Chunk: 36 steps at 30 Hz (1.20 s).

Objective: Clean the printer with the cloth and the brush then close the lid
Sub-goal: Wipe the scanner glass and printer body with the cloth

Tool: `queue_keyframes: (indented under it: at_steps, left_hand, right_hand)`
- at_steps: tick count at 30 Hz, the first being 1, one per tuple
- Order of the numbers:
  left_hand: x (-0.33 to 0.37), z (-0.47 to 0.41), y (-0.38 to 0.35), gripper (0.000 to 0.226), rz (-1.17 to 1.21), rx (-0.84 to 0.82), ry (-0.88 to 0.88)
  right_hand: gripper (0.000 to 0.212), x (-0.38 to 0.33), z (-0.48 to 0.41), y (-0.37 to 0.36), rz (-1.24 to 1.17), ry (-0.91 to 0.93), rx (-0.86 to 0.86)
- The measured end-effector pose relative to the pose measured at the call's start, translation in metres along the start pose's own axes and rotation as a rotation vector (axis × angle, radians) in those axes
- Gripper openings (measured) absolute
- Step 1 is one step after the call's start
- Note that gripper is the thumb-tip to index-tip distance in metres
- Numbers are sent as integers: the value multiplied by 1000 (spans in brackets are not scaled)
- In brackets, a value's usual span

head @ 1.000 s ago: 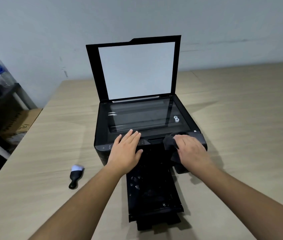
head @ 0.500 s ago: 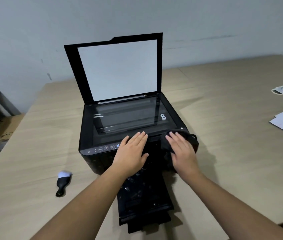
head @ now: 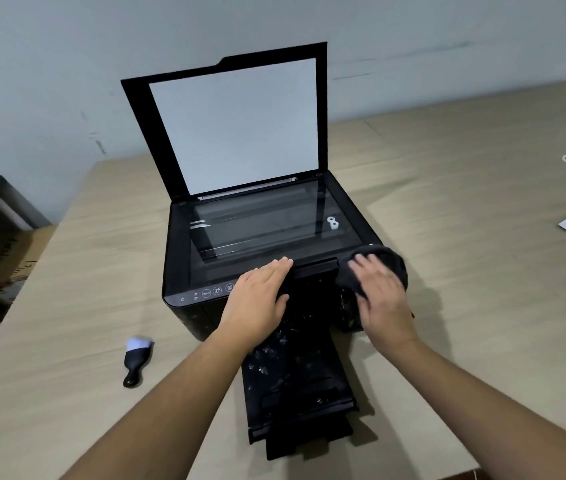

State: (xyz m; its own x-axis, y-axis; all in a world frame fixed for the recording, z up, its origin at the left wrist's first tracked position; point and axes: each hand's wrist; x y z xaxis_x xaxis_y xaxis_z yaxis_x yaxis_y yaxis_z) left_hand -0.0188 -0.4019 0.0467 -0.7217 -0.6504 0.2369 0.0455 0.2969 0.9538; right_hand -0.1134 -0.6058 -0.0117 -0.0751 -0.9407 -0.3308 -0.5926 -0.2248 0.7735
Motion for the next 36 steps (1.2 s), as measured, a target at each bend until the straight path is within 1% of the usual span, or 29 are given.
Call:
queue_keyframes:
  at_steps: [1, 2, 3, 5, 6, 9, 10, 13, 14, 15, 17, 20, 21, 23, 24, 26, 28, 30, 32, 34, 35, 36]
  left_hand:
    - [-1, -1, 0, 60, 11, 3, 3]
    - [-2, -1, 1, 60, 24, 6, 9]
    - [-3, -2, 1, 60, 38, 13, 16]
    - [-2, -2, 2, 59, 60, 35, 35]
    - [-2, -1, 2, 58, 67, 42, 43]
    - [-4, 0, 0, 57, 70, 54, 51]
    - [-5, -1, -1, 56, 65, 61, 54]
    - [-3, -1, -3, 53, 73, 91, 64]
    - [-2, -1, -4, 52, 76, 95, 61]
    - [-2, -1, -3, 52, 76, 93, 52]
    - [-3, -1, -4, 52, 68, 81, 35]
    - [-5, -1, -4, 52, 64, 75, 41]
    - [-5, -1, -4, 52, 64, 75, 41]
    - [-6, -2, -4, 53, 58, 76, 29]
    - [-6, -2, -4, 52, 53, 74, 23]
    - [-6, -2, -3, 52, 51, 67, 20]
    - [-5, -1, -3, 53, 51, 65, 29]
    - [-5, 0, -4, 53, 57, 65, 33]
    - [-5, -1, -3, 53, 57, 57, 24]
    - [-6, -2, -1, 52, 57, 55, 18]
    - [-5, -3, -1, 52, 60, 57, 17]
    - [-5, -2, -1, 52, 65, 61, 20]
  right_hand:
    - [51, 4, -2, 0, 23, 117, -28]
    - [50, 9, -6, 1, 13, 114, -25]
    - [48, 13, -7, 1, -31, 0, 3]
    - [45, 12, -1, -3, -128, -285, 122]
    - [46, 4, 7, -7, -148, -332, 164]
    - [50, -20, 33, -23, -129, -266, 182]
    - [51, -24, 35, -26, -133, -273, 206]
    - [58, -26, 27, -23, -216, -403, 289]
    - [59, -25, 24, -20, -251, -412, 299]
    - [58, -24, 22, -18, -270, -399, 291]
    - [57, -16, 29, -19, -283, -402, 220]
    - [49, -9, 46, -23, -279, -494, 82]
    - [49, -10, 47, -22, -275, -461, 70]
    - [49, -10, 37, -14, -272, -341, 136]
    - [46, -9, 27, -7, -276, -320, 191]
    - [39, -2, 10, 4, -298, -388, 286]
    - [40, 2, 8, 6, -316, -489, 293]
    - [41, -2, 18, -1, -285, -519, 263]
    - [41, -4, 22, -4, -249, -515, 275]
    - [41, 0, 4, 3, -189, -512, 287]
    - [39, 4, -10, 8, -155, -501, 250]
    - [38, 6, -25, 13, -112, -471, 168]
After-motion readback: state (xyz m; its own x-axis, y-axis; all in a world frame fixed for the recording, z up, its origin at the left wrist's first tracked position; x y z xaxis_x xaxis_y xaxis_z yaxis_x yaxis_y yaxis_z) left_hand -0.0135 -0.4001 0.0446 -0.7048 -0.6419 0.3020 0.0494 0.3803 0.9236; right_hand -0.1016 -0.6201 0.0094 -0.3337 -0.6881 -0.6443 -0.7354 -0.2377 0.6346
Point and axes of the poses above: each hand's wrist, its own z-axis away from the middle knuckle, its own y-axis out of the back of the hand, x = y × z, and after that the axes turned 3 degrees about z, right-handed
